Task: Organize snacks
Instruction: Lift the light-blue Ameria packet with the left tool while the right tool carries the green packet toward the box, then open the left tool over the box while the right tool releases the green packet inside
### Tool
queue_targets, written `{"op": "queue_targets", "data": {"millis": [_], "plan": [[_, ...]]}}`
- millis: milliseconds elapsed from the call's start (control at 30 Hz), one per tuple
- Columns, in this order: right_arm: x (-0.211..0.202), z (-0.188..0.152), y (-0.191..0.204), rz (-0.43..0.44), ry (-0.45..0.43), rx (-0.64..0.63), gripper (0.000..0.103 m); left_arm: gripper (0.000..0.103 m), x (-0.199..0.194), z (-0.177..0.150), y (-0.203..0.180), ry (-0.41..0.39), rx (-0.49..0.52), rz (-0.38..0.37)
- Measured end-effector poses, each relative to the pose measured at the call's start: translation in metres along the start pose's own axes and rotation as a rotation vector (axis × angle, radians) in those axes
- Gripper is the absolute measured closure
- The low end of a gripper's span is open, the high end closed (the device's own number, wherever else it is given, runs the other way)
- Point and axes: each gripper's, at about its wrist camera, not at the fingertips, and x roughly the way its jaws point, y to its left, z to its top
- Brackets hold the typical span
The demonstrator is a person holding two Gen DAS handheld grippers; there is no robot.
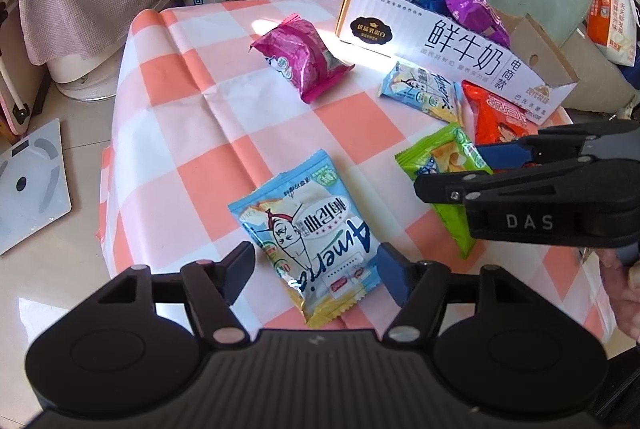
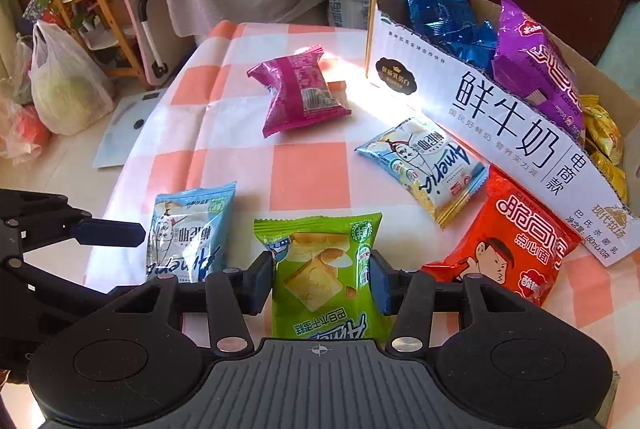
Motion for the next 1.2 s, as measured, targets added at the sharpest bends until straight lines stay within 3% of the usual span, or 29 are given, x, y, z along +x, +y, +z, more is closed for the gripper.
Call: {"op": "queue_targets", "data": {"millis": [100, 300, 367, 433, 600, 933, 1200], "plan": [[-0.003, 0.002, -0.009, -0.02, -0.018, 0.031, 0.055, 0.033, 0.004, 0.005, -0.004, -0.002, -0.048, 0.02], [-0.004, 0.003, -0.016, -0.034, -0.024, 0.048, 0.055, 0.029, 0.018, 0.004, -0.022, -0.017, -0.028, 0.148], [-0.004, 0.002, -0.013, -0.031, -0.022, 0.037, 0.055, 0.032, 0.02, 0.002, -0.027, -0.021, -0.005, 0.184], [-0.004, 0.002, -0.011, -0.028, -0.02, 0.029, 0.055, 0.047, 0.018, 0.0, -0.029, -0.038, 0.012, 0.2], [-0.007, 0.003, -0.013, -0.025, -0.032, 0.038, 0.055, 0.05, 0.012, 0.002, -0.023, -0.04, -0.039, 0.126], [-0.025, 0.007, -0.018, -0.028, -0.092, 0.05, 0.055, 0.05, -0.008, 0.02, -0.035, -0.156, -0.011, 0.16], [-0.037, 0.015, -0.03, -0.105, -0.15, 0.056, 0.055, 0.05, -0.015, 0.049, -0.044, -0.218, -0.018, 0.185]]}}
